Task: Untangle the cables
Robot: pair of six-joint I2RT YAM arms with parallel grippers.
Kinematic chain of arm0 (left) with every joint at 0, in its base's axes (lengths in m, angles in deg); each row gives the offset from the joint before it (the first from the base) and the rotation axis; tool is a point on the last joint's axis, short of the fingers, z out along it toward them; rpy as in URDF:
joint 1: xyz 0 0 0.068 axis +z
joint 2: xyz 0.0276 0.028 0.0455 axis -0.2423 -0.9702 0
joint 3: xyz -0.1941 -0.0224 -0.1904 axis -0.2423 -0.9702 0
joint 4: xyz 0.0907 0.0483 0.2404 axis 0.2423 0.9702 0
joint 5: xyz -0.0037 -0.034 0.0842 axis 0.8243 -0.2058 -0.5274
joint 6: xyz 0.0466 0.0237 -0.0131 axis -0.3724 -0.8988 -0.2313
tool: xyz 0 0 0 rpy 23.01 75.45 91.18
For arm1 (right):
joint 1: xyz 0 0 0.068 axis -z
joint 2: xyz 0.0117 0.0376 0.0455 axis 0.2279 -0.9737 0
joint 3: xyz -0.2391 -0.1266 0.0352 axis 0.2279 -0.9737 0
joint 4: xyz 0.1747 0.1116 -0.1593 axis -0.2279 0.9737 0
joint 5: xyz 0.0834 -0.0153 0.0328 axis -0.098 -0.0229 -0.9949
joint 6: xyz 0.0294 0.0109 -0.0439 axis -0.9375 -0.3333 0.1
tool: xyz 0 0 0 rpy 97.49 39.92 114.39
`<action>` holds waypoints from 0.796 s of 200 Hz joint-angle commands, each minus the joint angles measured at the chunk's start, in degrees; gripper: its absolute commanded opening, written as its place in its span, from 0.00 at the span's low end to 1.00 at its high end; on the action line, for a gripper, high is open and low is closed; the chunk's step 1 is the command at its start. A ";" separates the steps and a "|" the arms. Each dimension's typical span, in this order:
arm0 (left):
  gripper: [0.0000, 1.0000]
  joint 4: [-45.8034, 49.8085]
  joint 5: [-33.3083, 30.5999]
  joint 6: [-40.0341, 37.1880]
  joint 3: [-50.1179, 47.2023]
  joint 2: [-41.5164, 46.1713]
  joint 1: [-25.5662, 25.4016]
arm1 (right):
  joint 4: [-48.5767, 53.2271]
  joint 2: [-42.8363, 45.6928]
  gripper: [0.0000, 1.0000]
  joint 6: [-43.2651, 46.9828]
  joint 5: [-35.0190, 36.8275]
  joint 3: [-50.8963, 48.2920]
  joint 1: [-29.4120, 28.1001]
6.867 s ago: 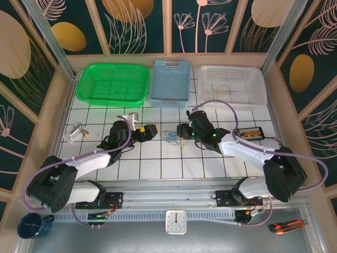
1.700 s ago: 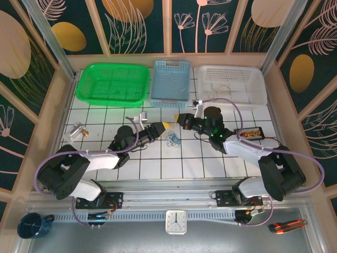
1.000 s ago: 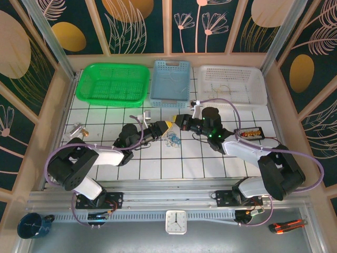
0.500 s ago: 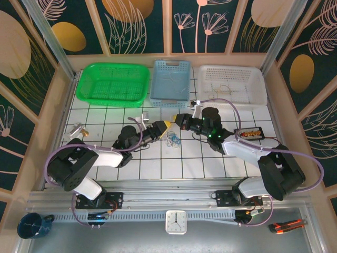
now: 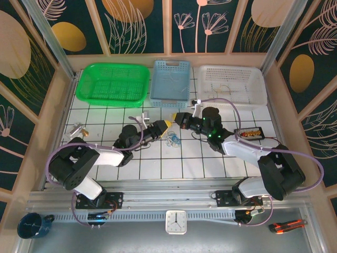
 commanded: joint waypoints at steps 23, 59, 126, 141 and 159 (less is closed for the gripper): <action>0.49 -4.55 -1.37 -0.01 1.84 -1.56 -0.52 | -4.29 -0.58 0.00 -1.67 -0.51 -0.43 -1.32; 0.41 -5.18 -2.86 -0.69 1.72 -1.90 -0.50 | -4.45 0.10 0.00 -1.93 0.00 -2.06 -1.83; 0.04 -4.41 -4.12 -1.97 1.61 -1.05 -0.51 | -4.88 1.71 0.00 -2.64 2.69 -6.55 -1.85; 0.00 -3.12 -4.30 -2.42 1.66 -0.37 -0.51 | -4.57 1.64 0.00 -2.46 3.39 -6.94 -1.84; 0.00 -1.52 -4.21 -3.14 1.70 0.68 -0.45 | -3.90 1.62 0.00 -1.92 4.35 -7.14 -1.84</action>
